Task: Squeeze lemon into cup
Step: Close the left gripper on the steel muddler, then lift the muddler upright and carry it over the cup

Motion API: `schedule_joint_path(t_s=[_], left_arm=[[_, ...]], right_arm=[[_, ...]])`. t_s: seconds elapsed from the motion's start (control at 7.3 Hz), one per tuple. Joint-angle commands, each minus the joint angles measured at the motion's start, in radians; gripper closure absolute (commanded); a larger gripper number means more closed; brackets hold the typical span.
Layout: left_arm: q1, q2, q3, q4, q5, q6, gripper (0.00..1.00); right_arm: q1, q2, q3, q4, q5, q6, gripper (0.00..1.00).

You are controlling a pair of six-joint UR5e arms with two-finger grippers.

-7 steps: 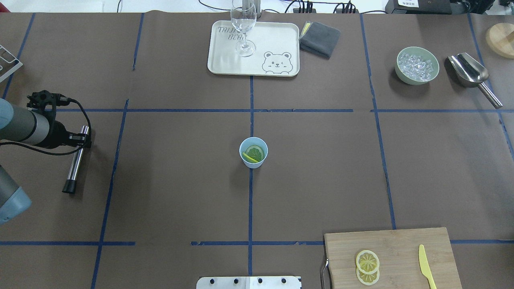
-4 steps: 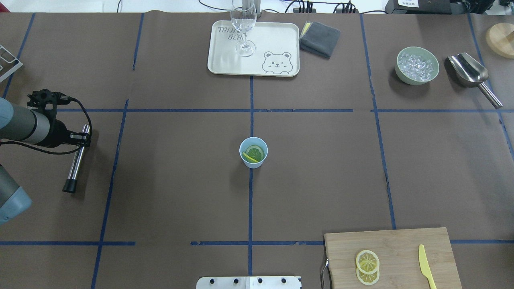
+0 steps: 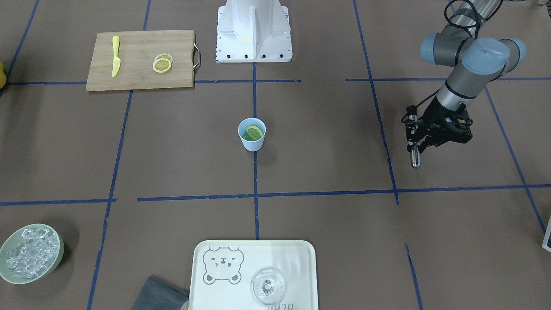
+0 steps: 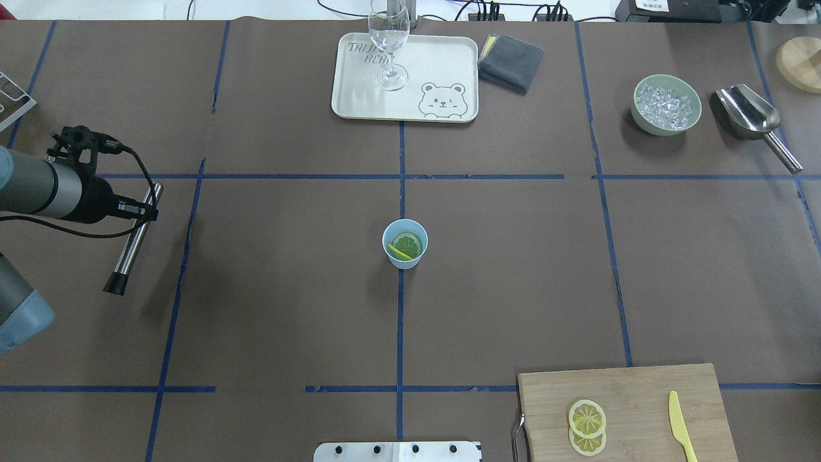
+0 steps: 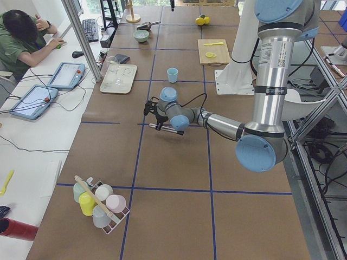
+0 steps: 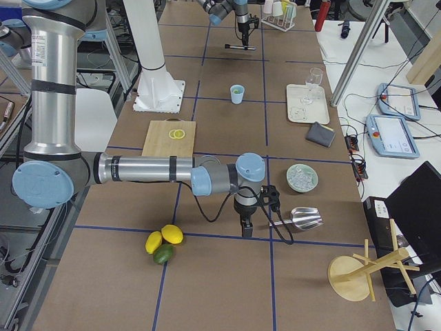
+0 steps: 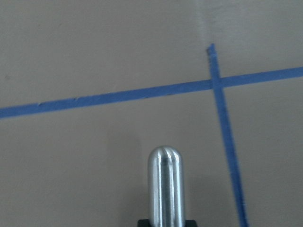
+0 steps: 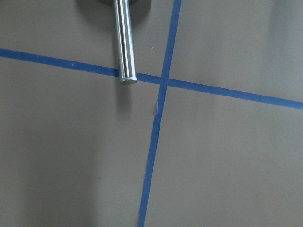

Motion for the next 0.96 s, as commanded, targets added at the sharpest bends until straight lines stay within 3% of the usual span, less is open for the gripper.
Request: schedule_joint_path(t_s=[0.0, 0.27, 0.55, 0.69, 0.82], left_arm=[[-0.025, -0.129, -0.01, -0.057, 0.112, 0.145, 1.0], [-0.022, -0.231, -0.013, -0.146, 0.188, 0.122, 1.0], [-0.014, -0.236, 0.009, -0.37, 0.218, 0.113, 1.0], [0.003, -0.242, 0.025, -0.522, 0.308, 0.108, 1.0], [0.056, -0.246, 0.029, -0.61, 0.326, 0.116, 1.0]], right_arm=[[0.008, 0.004, 0.001, 0.0, 0.0, 0.0, 0.0], [0.014, 0.004, 0.001, -0.001, 0.0, 0.0, 0.0], [0.017, 0.004, -0.003, -0.001, 0.0, 0.002, 0.0], [0.02, 0.003, -0.003, -0.001, 0.0, 0.002, 0.0], [0.026, 0.001, -0.003, -0.001, 0.0, 0.002, 0.0]])
